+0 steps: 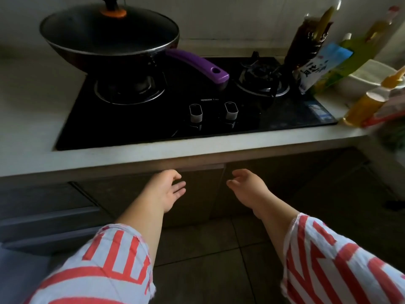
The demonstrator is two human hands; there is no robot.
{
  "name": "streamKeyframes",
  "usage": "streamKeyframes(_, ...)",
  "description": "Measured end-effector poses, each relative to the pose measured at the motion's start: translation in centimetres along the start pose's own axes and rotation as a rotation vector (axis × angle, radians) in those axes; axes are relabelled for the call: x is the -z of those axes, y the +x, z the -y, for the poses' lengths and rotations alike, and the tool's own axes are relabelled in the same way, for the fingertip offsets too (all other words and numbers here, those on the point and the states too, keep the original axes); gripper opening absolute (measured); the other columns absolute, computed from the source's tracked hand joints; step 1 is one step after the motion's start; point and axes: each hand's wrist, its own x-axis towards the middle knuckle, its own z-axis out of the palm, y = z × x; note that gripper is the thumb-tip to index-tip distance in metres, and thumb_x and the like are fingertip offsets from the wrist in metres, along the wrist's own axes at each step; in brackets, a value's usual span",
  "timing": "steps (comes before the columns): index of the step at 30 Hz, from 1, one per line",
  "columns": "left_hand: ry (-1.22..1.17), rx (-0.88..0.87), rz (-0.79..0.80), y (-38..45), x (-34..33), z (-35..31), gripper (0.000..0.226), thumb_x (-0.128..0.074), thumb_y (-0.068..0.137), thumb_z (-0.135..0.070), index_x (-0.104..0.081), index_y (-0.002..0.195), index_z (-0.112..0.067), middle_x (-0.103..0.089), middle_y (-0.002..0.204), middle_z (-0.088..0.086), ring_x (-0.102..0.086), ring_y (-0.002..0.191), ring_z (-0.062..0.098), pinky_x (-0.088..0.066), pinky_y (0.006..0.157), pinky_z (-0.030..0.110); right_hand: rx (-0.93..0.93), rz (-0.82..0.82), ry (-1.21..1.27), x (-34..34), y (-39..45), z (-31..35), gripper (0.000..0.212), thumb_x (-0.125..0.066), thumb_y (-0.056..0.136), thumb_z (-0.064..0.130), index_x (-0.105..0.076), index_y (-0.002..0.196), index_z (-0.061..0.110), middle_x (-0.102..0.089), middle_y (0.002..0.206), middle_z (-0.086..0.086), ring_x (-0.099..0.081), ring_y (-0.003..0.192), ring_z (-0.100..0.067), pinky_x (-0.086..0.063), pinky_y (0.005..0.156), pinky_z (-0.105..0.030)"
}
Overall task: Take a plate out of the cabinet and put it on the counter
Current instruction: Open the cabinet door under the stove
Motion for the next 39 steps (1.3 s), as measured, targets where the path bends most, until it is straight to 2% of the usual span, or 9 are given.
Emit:
streamKeyframes(7, -0.224, 0.008, 0.022, 2.6, -0.8, 0.2, 0.029, -0.043, 0.084, 0.004, -0.054, 0.106, -0.012, -0.056, 0.123, 0.013, -0.060, 0.102, 0.027, -0.048, 0.086, 0.041, -0.031, -0.030, 0.066, -0.5, 1.9, -0.7, 0.047, -0.058, 0.091, 0.025, -0.044, 0.136, 0.021, -0.060, 0.107, 0.004, -0.052, 0.062, 0.002, -0.038, 0.046, -0.014)
streamKeyframes(11, -0.175, 0.026, 0.040, 2.2, -0.2, 0.8, 0.018, -0.047, 0.086, -0.006, -0.057, 0.101, -0.010, -0.061, 0.116, 0.008, -0.061, 0.102, 0.024, -0.048, 0.083, 0.038, 0.012, -0.068, -0.038, -1.0, 1.9, -0.7, 0.053, -0.058, 0.090, 0.025, -0.038, 0.140, 0.023, -0.053, 0.134, -0.004, -0.044, 0.061, 0.004, -0.033, 0.045, -0.011)
streamKeyframes(15, -0.056, 0.063, 0.009, 1.3, 0.4, 1.4, 0.012, -0.051, 0.090, -0.018, -0.060, 0.097, -0.014, -0.063, 0.106, 0.005, -0.062, 0.098, 0.021, -0.049, 0.072, 0.034, 0.138, -0.070, -0.132, -1.6, 0.7, -0.6, 0.062, -0.061, 0.088, 0.029, -0.031, 0.143, 0.029, -0.041, 0.144, -0.003, -0.052, 0.100, -0.010, -0.042, 0.068, -0.012)
streamKeyframes(18, 0.041, 0.084, 0.002, 0.5, 1.4, 2.3, 0.010, -0.054, 0.090, -0.025, -0.059, 0.095, -0.018, -0.064, 0.104, 0.005, -0.063, 0.093, 0.020, -0.050, 0.067, 0.032, 0.173, 0.035, -0.265, -2.1, -0.2, -0.6, 0.057, -0.058, 0.090, 0.033, -0.034, 0.142, 0.030, -0.048, 0.138, -0.002, -0.058, 0.107, -0.019, -0.050, 0.071, -0.025)
streamKeyframes(21, 0.090, 0.103, -0.028, -0.7, 2.6, 3.7, 0.018, -0.060, 0.086, -0.031, -0.060, 0.099, -0.017, -0.065, 0.100, 0.006, -0.065, 0.090, 0.020, -0.052, 0.063, 0.030, 0.137, 0.171, -0.321, -3.1, -1.7, -0.4, 0.045, -0.055, 0.089, 0.043, -0.048, 0.132, 0.032, -0.062, 0.102, 0.004, -0.063, 0.073, -0.012, -0.046, 0.051, -0.022)
streamKeyframes(24, 0.105, 0.110, -0.076, -2.4, 3.9, 5.3, 0.023, -0.066, 0.083, -0.031, -0.058, 0.098, -0.016, -0.065, 0.095, 0.008, -0.066, 0.083, 0.021, -0.052, 0.055, 0.028, 0.173, 0.279, -0.382, -4.3, -3.6, -0.3, 0.036, -0.064, 0.082, 0.048, -0.068, 0.107, 0.024, -0.056, 0.071, 0.015, -0.053, 0.060, 0.000, -0.035, 0.046, -0.016)
streamKeyframes(29, 0.223, 0.083, -0.171, -5.6, 7.0, 7.4, 0.042, -0.070, 0.080, -0.022, -0.049, 0.116, -0.014, -0.064, 0.096, 0.014, -0.069, 0.069, 0.023, -0.053, 0.043, 0.025, 0.157, 0.465, -0.405, -6.8, -8.0, -0.6, 0.039, -0.072, 0.076, 0.044, -0.067, 0.104, 0.018, -0.058, 0.075, 0.008, -0.057, 0.070, -0.008, -0.038, 0.051, -0.016)
streamKeyframes(32, 0.360, 0.088, -0.175, -7.5, 9.7, 7.7, 0.057, -0.067, 0.083, -0.021, -0.041, 0.132, -0.010, -0.063, 0.103, 0.017, -0.068, 0.063, 0.023, -0.051, 0.040, 0.023, 0.066, 0.575, -0.323, -9.0, -10.9, -0.7, 0.031, -0.074, 0.076, 0.038, -0.068, 0.098, 0.017, -0.064, 0.080, 0.004, -0.063, 0.075, -0.013, -0.052, 0.065, -0.023)
streamKeyframes(39, 0.594, 0.050, -0.211, -11.8, 16.0, 7.6, 0.040, -0.062, 0.086, -0.017, -0.047, 0.121, -0.005, -0.062, 0.090, 0.013, -0.065, 0.056, 0.023, -0.046, 0.033, 0.020, -0.045, 0.830, -0.284, -15.1, -17.3, 1.6, 0.028, -0.069, 0.083, 0.033, -0.069, 0.104, 0.014, -0.069, 0.076, 0.003, -0.068, 0.066, -0.011, -0.055, 0.061, -0.021)
